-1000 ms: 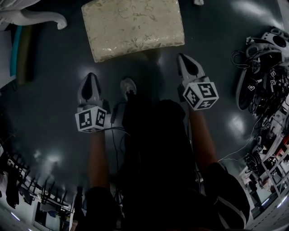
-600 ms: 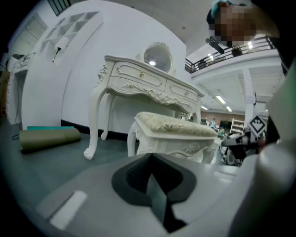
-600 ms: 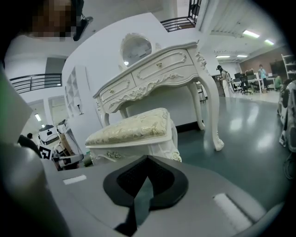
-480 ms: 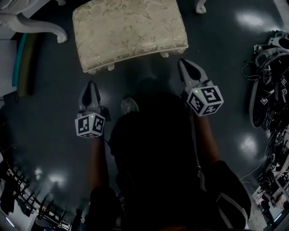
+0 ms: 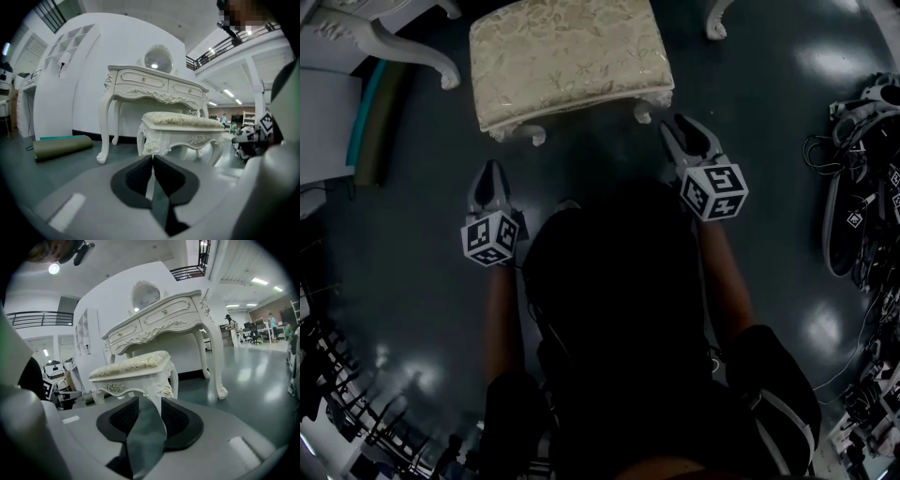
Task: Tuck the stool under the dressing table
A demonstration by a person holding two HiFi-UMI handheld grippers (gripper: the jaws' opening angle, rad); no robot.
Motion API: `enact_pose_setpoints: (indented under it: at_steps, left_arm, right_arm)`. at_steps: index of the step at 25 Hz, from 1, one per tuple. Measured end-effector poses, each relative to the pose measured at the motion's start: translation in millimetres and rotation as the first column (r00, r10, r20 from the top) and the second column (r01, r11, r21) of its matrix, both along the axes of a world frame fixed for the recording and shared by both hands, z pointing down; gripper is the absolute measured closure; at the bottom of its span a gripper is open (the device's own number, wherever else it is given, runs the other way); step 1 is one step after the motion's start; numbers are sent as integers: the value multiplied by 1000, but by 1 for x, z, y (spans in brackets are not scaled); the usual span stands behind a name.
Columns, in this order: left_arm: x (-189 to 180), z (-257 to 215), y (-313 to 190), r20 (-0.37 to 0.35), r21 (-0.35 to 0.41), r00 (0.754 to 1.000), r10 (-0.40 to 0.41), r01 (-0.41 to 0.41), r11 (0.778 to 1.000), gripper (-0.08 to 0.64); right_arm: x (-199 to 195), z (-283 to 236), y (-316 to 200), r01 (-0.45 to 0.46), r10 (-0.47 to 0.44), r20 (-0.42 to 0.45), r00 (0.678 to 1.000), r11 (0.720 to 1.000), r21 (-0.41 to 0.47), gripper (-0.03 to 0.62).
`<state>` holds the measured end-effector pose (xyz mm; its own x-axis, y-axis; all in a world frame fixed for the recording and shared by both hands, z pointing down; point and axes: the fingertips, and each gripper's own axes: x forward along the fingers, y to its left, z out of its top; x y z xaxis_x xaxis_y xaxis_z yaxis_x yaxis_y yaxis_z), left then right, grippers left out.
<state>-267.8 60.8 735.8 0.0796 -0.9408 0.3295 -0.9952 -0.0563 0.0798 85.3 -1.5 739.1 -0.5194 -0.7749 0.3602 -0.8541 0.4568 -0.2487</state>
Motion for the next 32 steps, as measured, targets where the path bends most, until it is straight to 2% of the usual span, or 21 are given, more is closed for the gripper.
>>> enact_pose_setpoints:
  at_steps: [1, 3, 4, 8, 13, 18, 23, 26, 28, 32]
  left_arm:
    - [2, 0, -1, 10, -4, 1000, 10, -10, 1000, 549]
    - [8, 3, -6, 12, -11, 999, 36, -36, 999, 408]
    - [12, 6, -7, 12, -16, 999, 46, -46, 999, 386]
    - [15, 23, -24, 36, -37, 998, 58, -56, 998, 335]
    - [6, 42, -45, 38, -64, 999, 9, -7, 998, 288]
    - [8, 53, -57, -10, -87, 1000, 2, -3, 996, 275]
    - [8, 55, -65, -20, -89, 1000, 5, -7, 996, 275]
    - [7, 55, -68, -33, -85, 999, 0, -3, 996, 319]
    - [7, 55, -69, -37, -82, 999, 4, -7, 997, 322]
    - [5, 54, -69, -17, -72, 1000, 21, -22, 997, 333]
  right_arm:
    - [1, 1, -1, 3, -3, 3, 1000, 1000, 3, 429]
    - [4, 1, -5, 6, -6, 13, 1000, 1000, 11, 408]
    - [4, 0, -6, 5, -6, 13, 1000, 1000, 14, 405]
    - [4, 6, -14, 0, 0, -18, 1000, 1000, 19, 373]
    - [-4, 35, -25, -1, 0, -49, 999, 1000, -19, 323]
    - [-5, 58, -33, -55, 51, -74, 996, 997, -53, 292]
    - [0, 67, -43, -105, 101, -70, 992, 993, -58, 295]
    - [-1, 69, -48, -111, 107, -76, 991, 992, -55, 342]
    - [-2, 69, -49, -110, 107, -72, 992, 993, -47, 376]
    - [-5, 67, -49, -107, 105, -82, 991, 994, -25, 383]
